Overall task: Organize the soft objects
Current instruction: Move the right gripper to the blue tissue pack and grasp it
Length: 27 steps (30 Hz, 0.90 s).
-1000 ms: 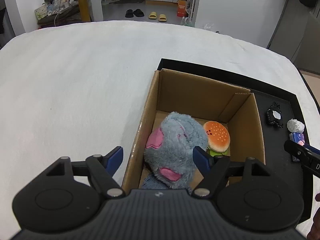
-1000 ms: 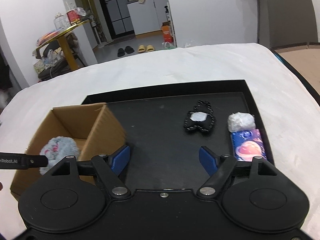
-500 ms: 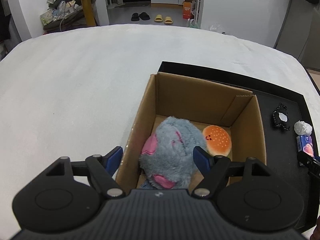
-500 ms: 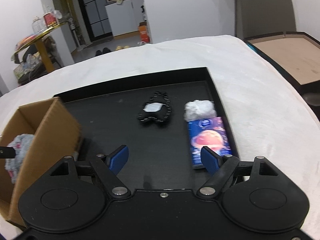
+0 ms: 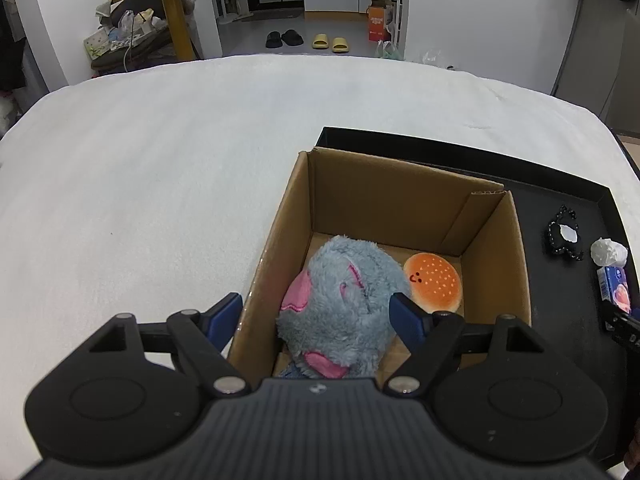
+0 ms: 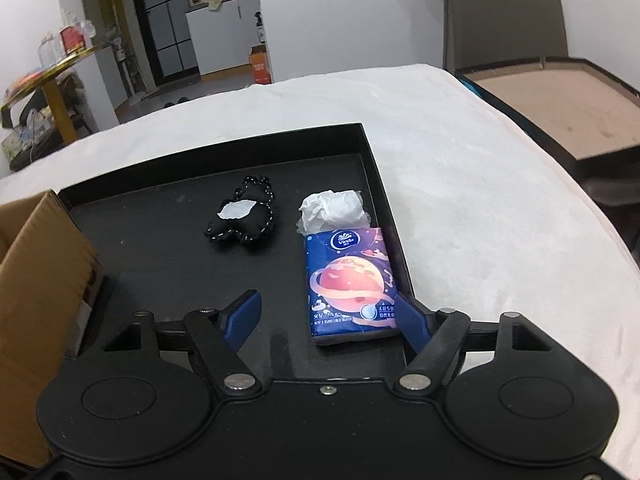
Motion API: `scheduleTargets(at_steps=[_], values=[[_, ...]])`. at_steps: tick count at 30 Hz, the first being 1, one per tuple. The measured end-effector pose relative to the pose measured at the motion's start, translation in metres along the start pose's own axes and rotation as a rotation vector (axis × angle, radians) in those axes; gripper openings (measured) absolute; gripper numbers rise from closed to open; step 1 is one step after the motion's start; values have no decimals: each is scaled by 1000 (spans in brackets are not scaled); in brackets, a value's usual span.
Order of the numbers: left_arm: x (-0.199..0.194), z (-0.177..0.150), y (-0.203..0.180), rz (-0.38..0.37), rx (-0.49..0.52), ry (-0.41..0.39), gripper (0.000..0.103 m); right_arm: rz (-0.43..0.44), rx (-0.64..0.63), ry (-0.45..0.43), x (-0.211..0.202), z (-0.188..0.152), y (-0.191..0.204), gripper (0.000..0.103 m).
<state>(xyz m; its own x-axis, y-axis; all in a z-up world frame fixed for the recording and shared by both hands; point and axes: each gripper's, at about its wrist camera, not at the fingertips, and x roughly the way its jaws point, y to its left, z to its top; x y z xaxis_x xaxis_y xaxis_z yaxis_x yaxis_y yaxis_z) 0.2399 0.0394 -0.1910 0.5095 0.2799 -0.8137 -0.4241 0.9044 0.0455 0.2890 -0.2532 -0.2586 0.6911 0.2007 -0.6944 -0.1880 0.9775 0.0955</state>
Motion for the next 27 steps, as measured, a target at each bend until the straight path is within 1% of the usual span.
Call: scheduleTargets(at_steps=[5,8,10,12,20,23,25,27], values=[[-3,0,1,-3,9,-6,79,-37,-68,7,4,0,7,69],[-4,0,3,2,10,-10,79,-66,-101,3,2,-3,10,61],[-4,-1,5,4,9,-9,79,-80,-101,3,1,-2,9,53],[-5,-1,4,7,5,-6,79,-85,-104,6,-1,-1,8,51],[-7,-3,9,8,-1,-5,79,-54,-92,5,-1,0,11,51],[-6,-2,9,9,-1,-6,79,-46,-80,-13,-6,2,9,50],[-6,-2,10,10,-2,-6,79,-59,-82,-15,-4,2,8,52],[-6,-1,10,11,-3,-8,79,-56,-80,3,0,1,6,53]])
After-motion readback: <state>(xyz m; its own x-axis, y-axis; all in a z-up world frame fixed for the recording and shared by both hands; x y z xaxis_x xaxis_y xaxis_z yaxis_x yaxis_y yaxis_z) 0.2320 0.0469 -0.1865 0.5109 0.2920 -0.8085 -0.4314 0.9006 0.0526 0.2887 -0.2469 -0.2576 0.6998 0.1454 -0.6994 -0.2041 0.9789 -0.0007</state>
